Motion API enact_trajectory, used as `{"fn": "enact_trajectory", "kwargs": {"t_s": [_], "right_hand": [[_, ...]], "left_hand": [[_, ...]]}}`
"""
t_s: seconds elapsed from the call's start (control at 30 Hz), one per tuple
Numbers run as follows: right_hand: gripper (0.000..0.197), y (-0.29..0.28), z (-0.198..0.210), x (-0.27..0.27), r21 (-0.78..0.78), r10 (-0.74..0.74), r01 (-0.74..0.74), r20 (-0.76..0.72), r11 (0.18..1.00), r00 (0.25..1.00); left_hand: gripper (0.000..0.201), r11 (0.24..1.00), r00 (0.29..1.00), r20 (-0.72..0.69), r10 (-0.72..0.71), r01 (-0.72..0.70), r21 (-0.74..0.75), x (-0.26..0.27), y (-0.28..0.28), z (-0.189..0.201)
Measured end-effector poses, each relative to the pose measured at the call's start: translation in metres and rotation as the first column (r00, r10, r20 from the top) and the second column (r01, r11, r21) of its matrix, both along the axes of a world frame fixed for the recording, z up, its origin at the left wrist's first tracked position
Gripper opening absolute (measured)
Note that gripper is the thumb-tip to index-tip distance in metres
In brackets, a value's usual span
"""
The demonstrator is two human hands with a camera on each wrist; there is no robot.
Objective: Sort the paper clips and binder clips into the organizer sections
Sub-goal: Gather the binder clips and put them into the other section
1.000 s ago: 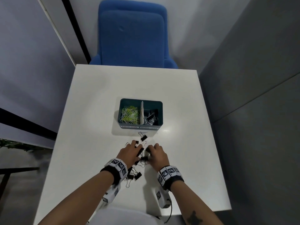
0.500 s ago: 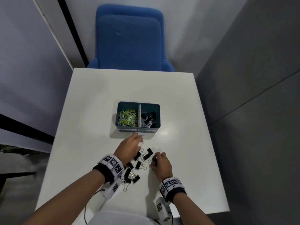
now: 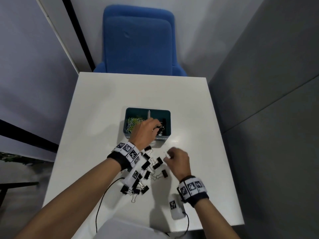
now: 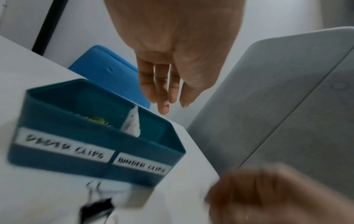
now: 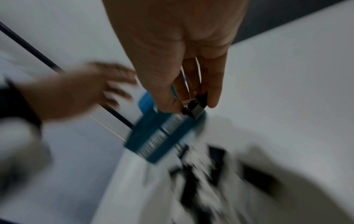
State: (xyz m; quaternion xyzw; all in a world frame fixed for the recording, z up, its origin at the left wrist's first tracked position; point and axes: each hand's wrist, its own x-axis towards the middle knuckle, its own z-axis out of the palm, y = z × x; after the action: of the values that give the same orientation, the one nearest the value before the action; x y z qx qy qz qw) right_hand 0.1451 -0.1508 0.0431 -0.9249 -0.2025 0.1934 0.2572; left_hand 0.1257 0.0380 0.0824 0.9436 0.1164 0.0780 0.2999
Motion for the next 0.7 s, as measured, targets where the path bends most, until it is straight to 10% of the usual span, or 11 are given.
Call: {"fn": "enact_trajectory", "kwargs": {"t_s": [0.17,0.33,0.5,0.7], "right_hand": [[0.008,0.044,0.050,0.052,0.189,-0.060,0.035,0.123,0.981,0.991],[0.024,0.052,0.043,0.059,0.183,-0.036,0.008,0.150,0.983,0.988],[0.026,0.028,-0.001,0.020,0.003,0.298,-0.299,0.053,0.954,0.953],[0.092,0.042,-0.050,-0.003,-0.255,0.641,-0.648,-0.122,0.718,0.758]], "left_hand": [[0.014,0.998,0.976,-0.211,-0.059,0.060,0.000,-0.055,-0.002,-0.037],[0.056,0.988,0.842,-0.528,-0.113,0.152,0.030,-0.121,0.015,-0.074],[0.098,0.987,0.774,-0.613,-0.157,0.142,-0.072,-0.173,0.026,-0.097],[0.128,0.987,0.746,-0.647,-0.154,0.151,-0.060,-0.200,0.008,-0.115]]}}
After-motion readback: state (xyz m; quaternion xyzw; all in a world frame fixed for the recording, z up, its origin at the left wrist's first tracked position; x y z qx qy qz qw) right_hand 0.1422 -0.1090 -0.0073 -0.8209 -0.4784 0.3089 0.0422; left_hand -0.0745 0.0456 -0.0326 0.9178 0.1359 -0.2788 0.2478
